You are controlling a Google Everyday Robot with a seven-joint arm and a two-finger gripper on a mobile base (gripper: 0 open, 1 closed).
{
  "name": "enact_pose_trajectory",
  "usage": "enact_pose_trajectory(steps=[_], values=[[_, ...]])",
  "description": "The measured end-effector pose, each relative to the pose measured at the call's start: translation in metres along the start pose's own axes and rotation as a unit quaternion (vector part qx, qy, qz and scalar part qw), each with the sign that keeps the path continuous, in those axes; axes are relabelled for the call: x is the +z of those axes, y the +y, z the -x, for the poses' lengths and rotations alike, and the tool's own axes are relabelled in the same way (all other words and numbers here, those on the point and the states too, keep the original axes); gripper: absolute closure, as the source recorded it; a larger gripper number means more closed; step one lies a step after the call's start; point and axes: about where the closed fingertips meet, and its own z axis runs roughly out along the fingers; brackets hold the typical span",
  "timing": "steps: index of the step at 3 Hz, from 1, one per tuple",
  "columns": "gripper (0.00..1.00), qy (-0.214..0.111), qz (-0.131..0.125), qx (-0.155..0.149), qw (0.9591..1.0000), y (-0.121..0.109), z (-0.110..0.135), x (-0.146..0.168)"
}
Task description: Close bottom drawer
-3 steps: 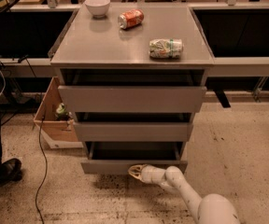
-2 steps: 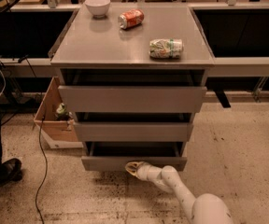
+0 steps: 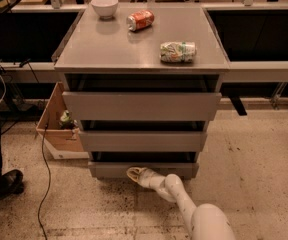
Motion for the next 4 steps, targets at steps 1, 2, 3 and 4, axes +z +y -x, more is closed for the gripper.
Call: enact_pose_trajectory(steps=[1, 2, 3, 4], values=[[1.00, -0.022, -0.010, -0.002, 0.9997, -0.009, 0.013, 0.025], [1.00, -0.033, -0.015, -0.001, 0.9993, -0.011, 0.018, 0.036], [1.00, -0.042, -0.028, 0.006, 0.9987, -0.013, 0.018, 0.040], [1.00, -0.029, 0.001, 0.007, 0.9996, -0.010, 0.013, 0.030]])
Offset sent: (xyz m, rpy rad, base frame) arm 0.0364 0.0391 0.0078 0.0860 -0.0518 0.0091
